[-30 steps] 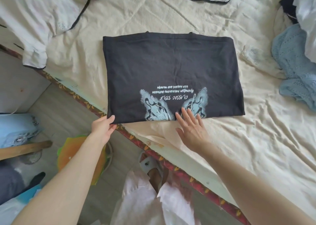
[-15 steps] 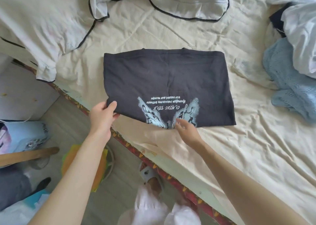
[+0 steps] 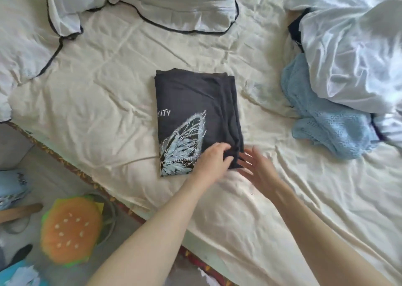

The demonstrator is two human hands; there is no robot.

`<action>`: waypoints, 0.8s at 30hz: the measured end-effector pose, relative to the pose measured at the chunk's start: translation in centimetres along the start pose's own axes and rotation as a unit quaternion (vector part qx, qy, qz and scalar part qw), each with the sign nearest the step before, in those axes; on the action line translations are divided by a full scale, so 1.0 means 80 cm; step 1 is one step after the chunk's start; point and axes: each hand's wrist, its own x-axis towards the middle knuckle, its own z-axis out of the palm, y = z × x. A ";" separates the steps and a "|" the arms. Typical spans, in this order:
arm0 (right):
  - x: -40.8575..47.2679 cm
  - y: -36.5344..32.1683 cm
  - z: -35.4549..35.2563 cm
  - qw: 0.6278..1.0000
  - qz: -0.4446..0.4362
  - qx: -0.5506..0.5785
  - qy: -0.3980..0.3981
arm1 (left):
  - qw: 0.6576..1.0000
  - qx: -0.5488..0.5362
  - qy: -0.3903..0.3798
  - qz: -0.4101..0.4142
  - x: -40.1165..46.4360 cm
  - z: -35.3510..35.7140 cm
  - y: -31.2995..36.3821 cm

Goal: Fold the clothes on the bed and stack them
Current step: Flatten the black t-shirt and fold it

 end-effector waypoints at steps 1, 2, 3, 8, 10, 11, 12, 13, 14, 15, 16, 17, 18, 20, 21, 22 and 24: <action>0.003 0.002 -0.004 1.000 0.005 -0.010 -0.004 | 1.000 0.007 -0.021 -0.007 -0.006 0.010 -0.012; 0.007 0.004 -0.006 1.000 0.009 -0.021 0.000 | 1.000 0.020 -0.021 -0.012 -0.013 0.015 -0.024; 0.012 0.005 -0.007 0.999 0.012 -0.030 0.008 | 0.999 0.039 -0.006 -0.014 -0.020 0.017 -0.037; 0.042 -0.001 0.012 0.989 -0.001 -0.122 0.088 | 0.985 0.158 0.064 -0.038 -0.045 0.003 -0.095; 0.049 -0.006 0.019 0.977 -0.014 -0.170 0.125 | 0.982 0.177 0.055 -0.033 -0.051 -0.002 -0.109; 0.052 -0.006 0.019 0.970 -0.022 -0.193 0.143 | 0.981 0.185 0.048 -0.025 -0.054 -0.002 -0.114; 0.053 -0.005 0.018 0.963 -0.031 -0.217 0.157 | 0.980 0.192 0.039 -0.019 -0.057 -0.002 -0.118; 0.052 -0.004 0.016 0.957 -0.039 -0.236 0.165 | 0.980 0.196 0.031 -0.017 -0.060 -0.001 -0.121; 0.050 -0.002 0.014 0.953 -0.044 -0.249 0.167 | 0.981 0.194 0.026 -0.020 -0.062 0.001 -0.123; 0.048 0.000 0.012 0.951 -0.050 -0.257 0.164 | 0.982 0.184 0.028 -0.023 -0.063 0.002 -0.124; 0.047 0.002 0.010 0.950 -0.056 -0.261 0.161 | 0.984 0.171 0.035 -0.024 -0.063 0.003 -0.125; 0.046 0.003 0.009 0.950 -0.062 -0.262 0.159 | 0.986 0.159 0.041 -0.022 -0.063 0.003 -0.126; 0.046 0.004 0.009 0.950 -0.067 -0.261 0.160 | 0.988 0.149 0.045 -0.019 -0.062 0.003 -0.126; 0.047 0.003 0.007 0.946 -0.074 -0.266 0.170 | 0.989 0.142 0.047 -0.006 -0.059 0.000 -0.127; 0.047 0.004 0.006 0.943 -0.075 -0.271 0.176 | 0.989 0.141 0.047 0.002 -0.058 -0.002 -0.128; 0.048 0.005 0.004 0.943 -0.075 -0.271 0.180 | 0.989 0.140 0.046 0.008 -0.057 -0.004 -0.129; 0.049 0.008 0.000 0.944 -0.072 -0.266 0.180 | 0.990 0.131 0.053 0.010 -0.056 -0.006 -0.131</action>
